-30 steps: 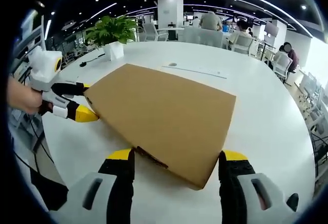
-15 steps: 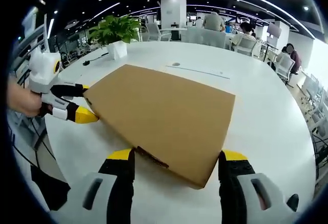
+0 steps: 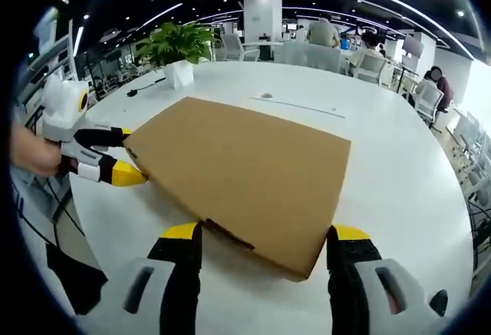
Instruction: Operate the shoe box by opening the lid, removing the specified soft item, and placing it in the target area until the item is outside and the box remains undamaged.
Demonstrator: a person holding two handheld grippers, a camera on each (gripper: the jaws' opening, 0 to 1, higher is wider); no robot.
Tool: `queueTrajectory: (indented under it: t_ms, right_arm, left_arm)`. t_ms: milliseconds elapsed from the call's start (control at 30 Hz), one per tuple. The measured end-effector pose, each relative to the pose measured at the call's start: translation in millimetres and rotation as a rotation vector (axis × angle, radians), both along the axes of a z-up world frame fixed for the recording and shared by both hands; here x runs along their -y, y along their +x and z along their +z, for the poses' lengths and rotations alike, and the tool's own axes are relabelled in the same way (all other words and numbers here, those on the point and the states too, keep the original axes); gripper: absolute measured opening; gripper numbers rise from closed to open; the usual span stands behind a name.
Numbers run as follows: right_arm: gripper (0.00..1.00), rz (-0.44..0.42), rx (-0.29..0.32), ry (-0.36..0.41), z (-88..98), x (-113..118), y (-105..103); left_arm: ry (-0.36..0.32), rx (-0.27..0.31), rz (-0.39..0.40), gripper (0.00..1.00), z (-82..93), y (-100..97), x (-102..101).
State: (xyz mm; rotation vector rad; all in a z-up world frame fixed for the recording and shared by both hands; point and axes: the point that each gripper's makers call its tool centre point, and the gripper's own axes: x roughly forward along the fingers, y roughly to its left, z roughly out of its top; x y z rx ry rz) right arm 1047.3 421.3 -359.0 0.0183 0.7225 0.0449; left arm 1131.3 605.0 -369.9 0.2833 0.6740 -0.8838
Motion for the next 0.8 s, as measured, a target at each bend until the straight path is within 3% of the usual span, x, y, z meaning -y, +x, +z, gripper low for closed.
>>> queueTrajectory:
  t_ms: [800]
  right_arm:
    - [0.70, 0.029, -0.010, 0.000, 2.5, -9, -15]
  left_arm:
    - [0.009, -0.004, 0.023, 0.61, 0.7, -19.4, -11]
